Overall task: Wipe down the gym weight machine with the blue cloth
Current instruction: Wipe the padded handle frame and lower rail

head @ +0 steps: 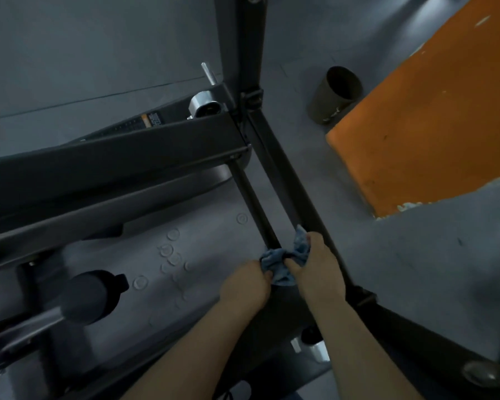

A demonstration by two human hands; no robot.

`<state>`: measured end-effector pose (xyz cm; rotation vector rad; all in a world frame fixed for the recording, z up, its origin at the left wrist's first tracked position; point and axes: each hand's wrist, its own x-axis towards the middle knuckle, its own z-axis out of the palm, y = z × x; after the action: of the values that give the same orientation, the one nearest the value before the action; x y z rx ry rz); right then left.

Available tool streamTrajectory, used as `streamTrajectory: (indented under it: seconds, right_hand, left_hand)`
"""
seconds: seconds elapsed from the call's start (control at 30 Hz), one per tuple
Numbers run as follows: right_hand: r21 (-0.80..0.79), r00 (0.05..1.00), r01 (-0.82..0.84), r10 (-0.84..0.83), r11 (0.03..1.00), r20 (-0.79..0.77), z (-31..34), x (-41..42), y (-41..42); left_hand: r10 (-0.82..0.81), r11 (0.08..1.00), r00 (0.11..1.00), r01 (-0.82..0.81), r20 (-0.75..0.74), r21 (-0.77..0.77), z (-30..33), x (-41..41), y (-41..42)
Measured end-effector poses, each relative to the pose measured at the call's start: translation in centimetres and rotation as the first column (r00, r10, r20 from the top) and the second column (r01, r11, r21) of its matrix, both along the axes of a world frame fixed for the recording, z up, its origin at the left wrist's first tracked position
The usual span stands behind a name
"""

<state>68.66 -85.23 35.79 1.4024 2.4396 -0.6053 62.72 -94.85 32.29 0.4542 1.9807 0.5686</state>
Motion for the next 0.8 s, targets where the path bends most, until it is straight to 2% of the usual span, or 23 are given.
streamTrajectory:
  seconds: [0.1, 0.2, 0.27, 0.37, 0.53, 0.7, 0.8]
  right_hand:
    - [0.089, 0.998, -0.002, 0.008, 0.996, -0.068, 0.0, 1.4, -0.8]
    - [0.034, 0.999, -0.044, 0.044, 0.998, 0.003, 0.0, 2.1, -1.4]
    - [0.008, 0.998, -0.064, 0.064, 0.998, -0.02, -0.1, 2.4, -1.6]
    - [-0.059, 0.995, -0.087, 0.084, 0.994, -0.047, -0.1, 2.5, -1.5]
    - [-0.218, 0.98, -0.14, 0.167, 0.966, 0.107, -0.2, 0.7, 0.1]
    - [-0.35, 0.921, -0.14, 0.252, 0.926, 0.297, 0.2, -2.1, 1.8]
    - [-0.399, 0.87, -0.158, 0.319, 0.903, 0.377, 0.0, -3.2, 2.2]
  left_hand:
    - [0.044, 0.998, 0.976, -0.053, 0.213, 0.035, 0.6, -0.2, 0.8]
    - [0.209, 0.962, 0.881, -0.263, 0.425, 0.072, 0.8, -0.6, 2.0]
    - [0.258, 0.943, 0.806, -0.33, 0.533, 0.043, 0.6, -1.0, 2.5]
    - [0.201, 0.974, 0.859, -0.228, 0.47, 0.0, -1.3, -1.9, 2.7]
    - [0.199, 0.979, 0.835, -0.196, 0.513, -0.06, -2.6, -2.5, 2.6]
    - [0.267, 0.964, 0.859, -0.233, 0.437, -0.13, -3.2, -2.2, 3.2]
    - [0.32, 0.947, 0.874, -0.302, 0.366, -0.108, -3.1, -1.8, 3.0]
